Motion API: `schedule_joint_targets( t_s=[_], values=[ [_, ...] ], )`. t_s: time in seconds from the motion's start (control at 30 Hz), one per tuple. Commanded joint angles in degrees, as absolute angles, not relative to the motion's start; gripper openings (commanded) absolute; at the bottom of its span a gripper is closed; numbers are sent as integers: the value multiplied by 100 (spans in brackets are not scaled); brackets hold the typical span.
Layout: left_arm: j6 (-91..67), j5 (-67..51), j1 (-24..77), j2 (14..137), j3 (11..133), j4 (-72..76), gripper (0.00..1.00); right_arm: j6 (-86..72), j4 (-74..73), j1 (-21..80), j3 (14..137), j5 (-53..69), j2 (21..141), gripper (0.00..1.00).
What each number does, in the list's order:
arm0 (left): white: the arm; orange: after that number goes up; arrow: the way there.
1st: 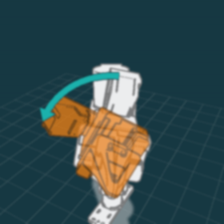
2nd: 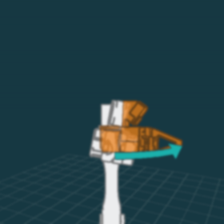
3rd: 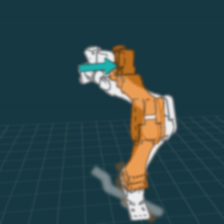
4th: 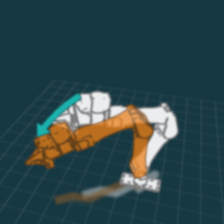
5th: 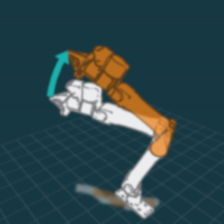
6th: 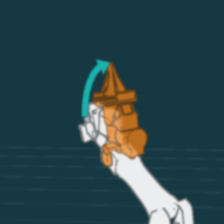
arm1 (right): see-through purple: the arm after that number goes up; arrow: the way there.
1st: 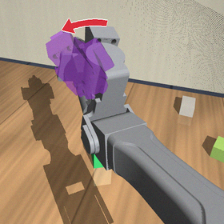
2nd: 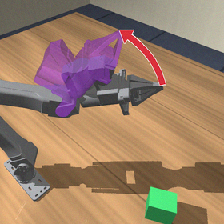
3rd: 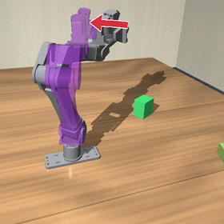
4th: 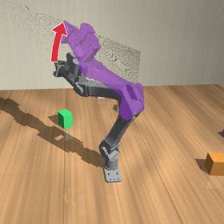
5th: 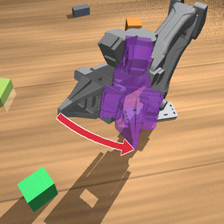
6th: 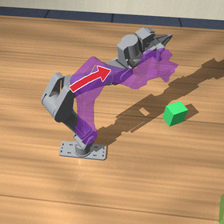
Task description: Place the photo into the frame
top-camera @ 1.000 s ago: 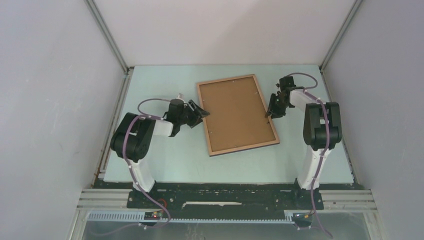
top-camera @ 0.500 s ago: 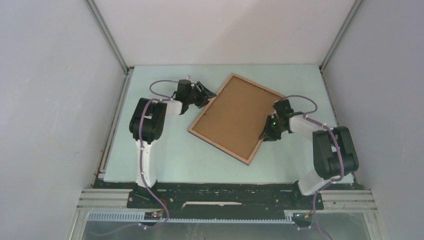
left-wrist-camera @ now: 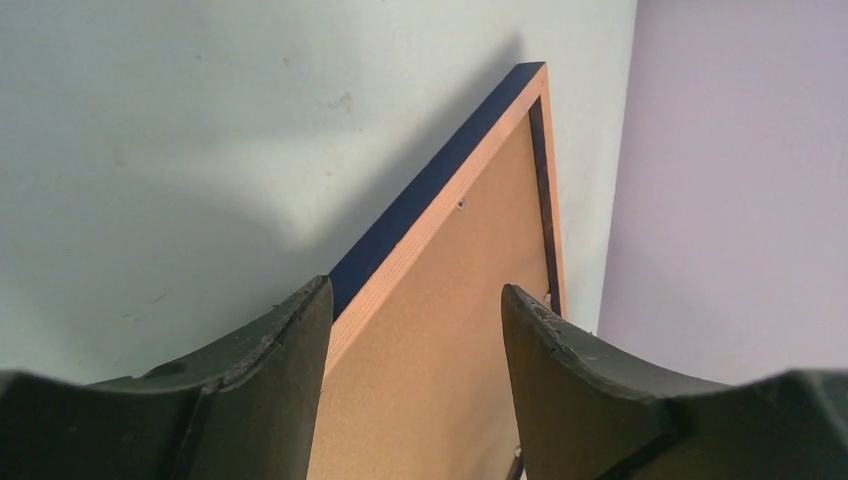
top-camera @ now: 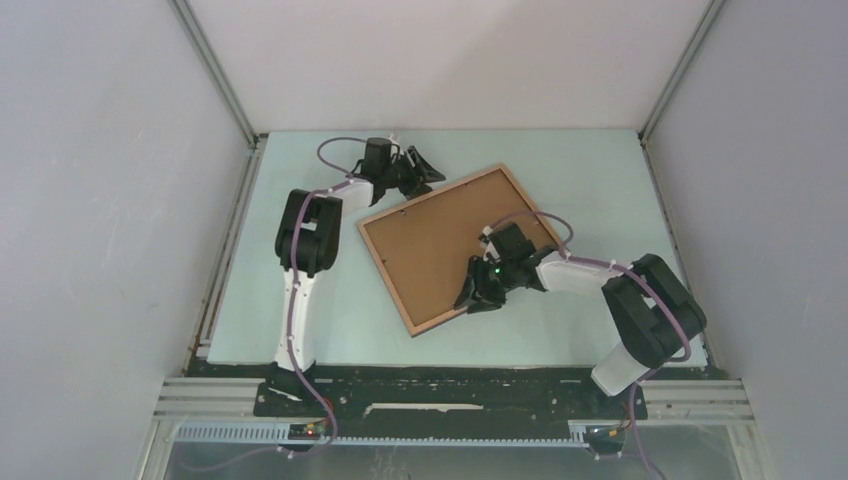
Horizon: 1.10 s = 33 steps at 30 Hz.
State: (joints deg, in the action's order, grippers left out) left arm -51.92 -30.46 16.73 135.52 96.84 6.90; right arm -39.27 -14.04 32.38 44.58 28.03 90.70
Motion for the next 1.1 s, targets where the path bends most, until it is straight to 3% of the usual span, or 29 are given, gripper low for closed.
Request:
schedule_joint_targets(
  t_s=[0.0, 0.1, 0.3, 0.47, 0.67, 0.9, 1.07],
  values=[
    [-5167, -3956, 1801, 13640, 10019, 552, 64, -4543, -122, 3644, 4720, 3154, 9254, 54],
    [-5132, -4120, 1802, 13657, 10085, 554, 64, -4666, 203, 3904, 4733, 3144, 9318, 61],
    [-5079, -4153, 1768, 13434, 9928, 619, 65, -4596, 233, 4189, 5051, 3312, 9607, 64],
    [-4276, -3724, 1524, 12554, 9943, -268, 69, -3738, -837, 4263, 5071, 2736, 8876, 72],
    [-3118, -2502, 1450, 11211, 10017, -1863, 83, -2905, -2242, 4072, 5043, 1877, 7707, 78],
    [-2598, -1787, 1796, 9405, 8650, -2392, 82, -2972, -3131, 2862, 4790, 1167, 6371, 81],
    [-1879, -1386, 2844, 8192, 7107, -2532, 81, -2808, -3624, 1458, 4558, 861, 5915, 81]
  ],
)
